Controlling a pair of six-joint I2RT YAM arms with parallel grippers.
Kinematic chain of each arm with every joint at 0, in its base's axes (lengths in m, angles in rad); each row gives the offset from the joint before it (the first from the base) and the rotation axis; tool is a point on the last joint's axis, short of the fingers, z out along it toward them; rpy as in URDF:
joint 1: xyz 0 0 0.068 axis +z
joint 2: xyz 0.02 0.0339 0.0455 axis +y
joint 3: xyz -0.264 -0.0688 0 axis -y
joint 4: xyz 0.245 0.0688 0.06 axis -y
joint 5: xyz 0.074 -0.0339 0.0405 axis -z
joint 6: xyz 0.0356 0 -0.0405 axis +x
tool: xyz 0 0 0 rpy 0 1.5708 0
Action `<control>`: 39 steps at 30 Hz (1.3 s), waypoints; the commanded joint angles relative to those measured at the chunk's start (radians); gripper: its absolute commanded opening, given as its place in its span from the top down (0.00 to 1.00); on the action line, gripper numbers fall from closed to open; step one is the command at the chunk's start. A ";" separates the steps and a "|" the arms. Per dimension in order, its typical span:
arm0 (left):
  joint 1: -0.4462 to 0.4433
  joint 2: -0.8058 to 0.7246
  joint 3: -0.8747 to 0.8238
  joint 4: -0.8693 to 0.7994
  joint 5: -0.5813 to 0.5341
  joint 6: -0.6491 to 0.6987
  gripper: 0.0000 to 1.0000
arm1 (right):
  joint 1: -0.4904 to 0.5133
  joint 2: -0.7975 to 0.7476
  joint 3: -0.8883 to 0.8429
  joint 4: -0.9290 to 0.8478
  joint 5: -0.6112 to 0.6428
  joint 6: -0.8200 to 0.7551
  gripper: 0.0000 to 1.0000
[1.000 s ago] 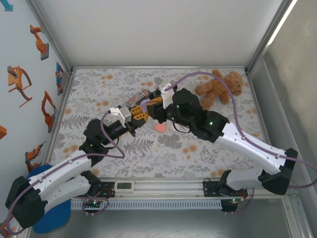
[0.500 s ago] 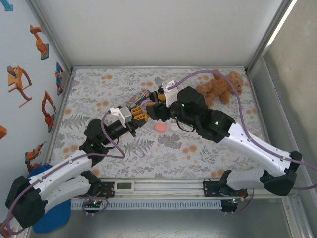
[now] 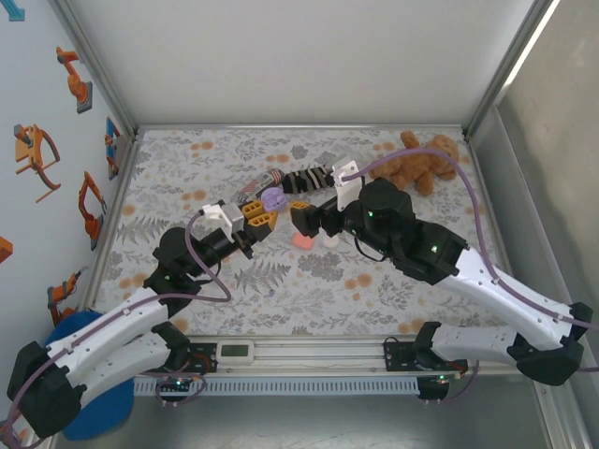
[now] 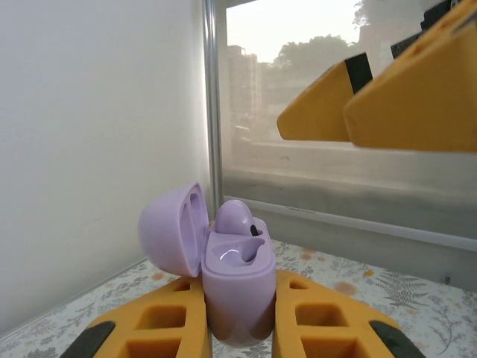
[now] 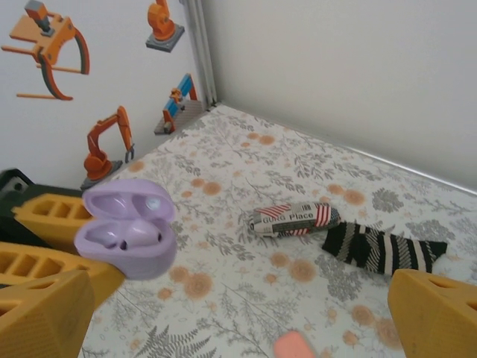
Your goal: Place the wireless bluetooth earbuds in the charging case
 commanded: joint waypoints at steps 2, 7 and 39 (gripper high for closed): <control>-0.006 -0.044 -0.004 -0.054 -0.036 0.016 1.00 | -0.009 -0.037 -0.066 -0.020 0.053 0.025 0.00; -0.006 -0.112 -0.013 -0.145 -0.084 0.021 1.00 | -0.013 -0.045 -0.153 -0.034 0.043 0.067 0.00; -0.006 -0.339 -0.052 -0.320 -0.188 0.052 1.00 | -0.012 0.535 -0.395 0.326 -0.522 0.196 0.43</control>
